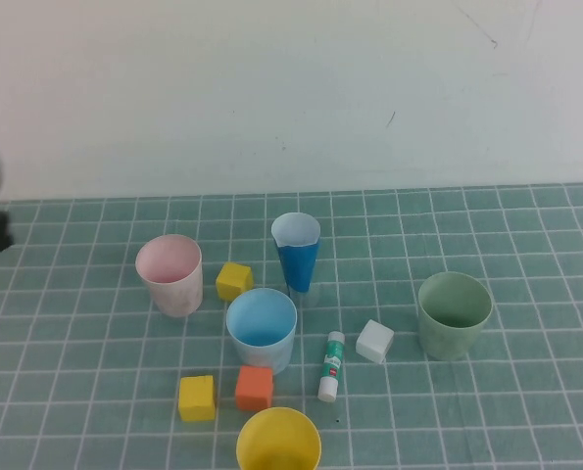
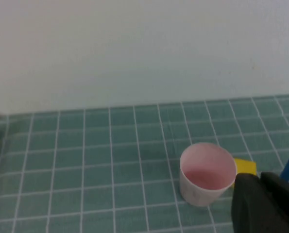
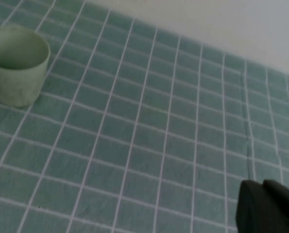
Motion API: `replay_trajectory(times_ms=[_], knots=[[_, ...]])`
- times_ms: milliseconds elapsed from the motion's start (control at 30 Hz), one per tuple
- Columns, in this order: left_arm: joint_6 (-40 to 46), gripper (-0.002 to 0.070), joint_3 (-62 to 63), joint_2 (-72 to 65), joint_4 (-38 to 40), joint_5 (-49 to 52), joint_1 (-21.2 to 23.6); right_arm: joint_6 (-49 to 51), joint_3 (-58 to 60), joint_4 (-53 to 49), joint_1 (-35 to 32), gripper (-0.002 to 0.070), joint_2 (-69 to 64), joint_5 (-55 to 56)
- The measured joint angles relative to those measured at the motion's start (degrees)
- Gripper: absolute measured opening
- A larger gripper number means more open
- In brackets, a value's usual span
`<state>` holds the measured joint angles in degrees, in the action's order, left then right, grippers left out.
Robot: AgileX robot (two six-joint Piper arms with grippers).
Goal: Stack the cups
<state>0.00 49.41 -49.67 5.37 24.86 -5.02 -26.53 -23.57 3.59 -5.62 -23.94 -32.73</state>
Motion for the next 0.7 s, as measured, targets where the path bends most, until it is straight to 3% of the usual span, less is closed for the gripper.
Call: replay_trajectory(times_ms=[133,200,300,400,467,700], knots=[[0.82,0.0004,5.07,-12.83,1.41,2.34,0.00,-0.89,0.00,-0.03,0.00,-0.0003,-2.00,-1.85],[2.03,0.0041,7.16,-17.57,1.41,2.47,0.00,-1.50,0.00,0.13,0.00,-0.0002,-2.27,-2.33],[5.17,0.0187,10.56,-25.17,2.27,2.47,0.00,-1.72,0.00,0.41,0.00,-0.0003,-2.37,-2.63],[8.16,0.0397,14.32,-32.96,5.53,3.32,0.00,-1.72,0.81,1.04,0.00,-0.0002,-2.37,-2.62],[10.63,0.0487,17.48,-37.96,7.48,5.43,0.00,-1.83,1.50,1.53,0.00,-0.0003,-2.37,-2.36],[12.46,0.0546,26.52,-51.49,8.75,9.98,0.00,-1.83,3.43,2.62,0.00,-0.0002,-2.48,0.41]])
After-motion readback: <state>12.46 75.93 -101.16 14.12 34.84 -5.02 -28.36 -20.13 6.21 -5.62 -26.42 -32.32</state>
